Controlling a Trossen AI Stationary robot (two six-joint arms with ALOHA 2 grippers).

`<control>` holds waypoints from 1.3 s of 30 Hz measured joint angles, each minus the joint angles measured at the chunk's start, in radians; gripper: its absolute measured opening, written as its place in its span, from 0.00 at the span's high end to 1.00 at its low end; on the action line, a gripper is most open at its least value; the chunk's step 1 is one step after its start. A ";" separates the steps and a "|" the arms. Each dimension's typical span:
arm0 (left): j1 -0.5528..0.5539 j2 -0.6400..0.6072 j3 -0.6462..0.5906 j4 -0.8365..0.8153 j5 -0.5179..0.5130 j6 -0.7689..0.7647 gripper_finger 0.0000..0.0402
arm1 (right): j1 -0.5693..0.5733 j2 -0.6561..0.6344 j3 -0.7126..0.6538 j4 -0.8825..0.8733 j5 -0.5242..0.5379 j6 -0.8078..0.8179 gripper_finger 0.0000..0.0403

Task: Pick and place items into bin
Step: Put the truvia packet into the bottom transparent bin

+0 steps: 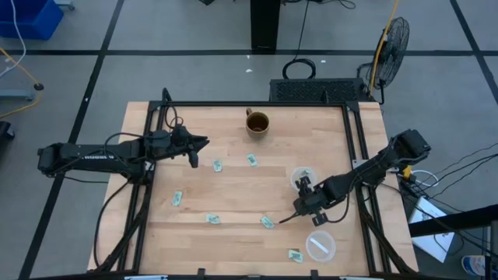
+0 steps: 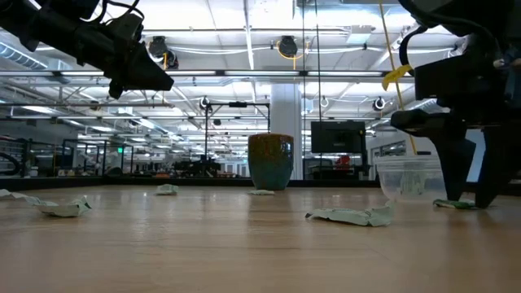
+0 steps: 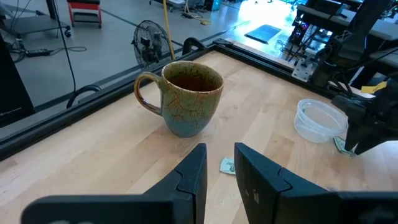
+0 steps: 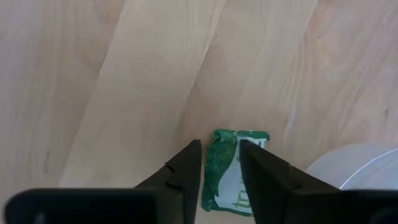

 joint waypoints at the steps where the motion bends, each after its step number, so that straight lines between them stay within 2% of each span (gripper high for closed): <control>1: 0.000 0.000 0.000 0.000 0.000 0.000 0.79 | 0.000 0.000 0.000 0.000 0.000 0.000 0.79; 7: 0.000 0.000 0.000 0.000 0.000 0.000 0.79 | 0.000 0.000 -0.014 0.015 -0.001 0.003 0.97; 9: 0.000 0.000 0.000 0.000 0.000 0.000 0.79 | 0.000 -0.003 -0.031 0.037 -0.001 0.017 0.99; 16: 0.000 0.000 0.000 0.000 0.000 -0.001 0.79 | 0.000 -0.016 -0.061 0.075 -0.001 0.036 1.00; 23: 0.000 0.000 0.000 0.000 0.000 -0.003 0.79 | 0.003 -0.077 -0.011 0.053 -0.010 0.035 1.00; 29: 0.000 0.000 0.000 0.000 0.000 -0.004 0.79 | 0.029 -0.122 0.037 0.053 -0.082 0.070 1.00; 33: 0.000 0.000 0.000 0.000 0.000 0.002 0.79 | 0.040 -0.116 0.034 0.048 -0.011 0.059 1.00; 39: 0.000 0.000 0.000 -0.007 0.001 -0.004 0.79 | 0.015 -0.044 0.027 0.034 0.026 0.047 0.87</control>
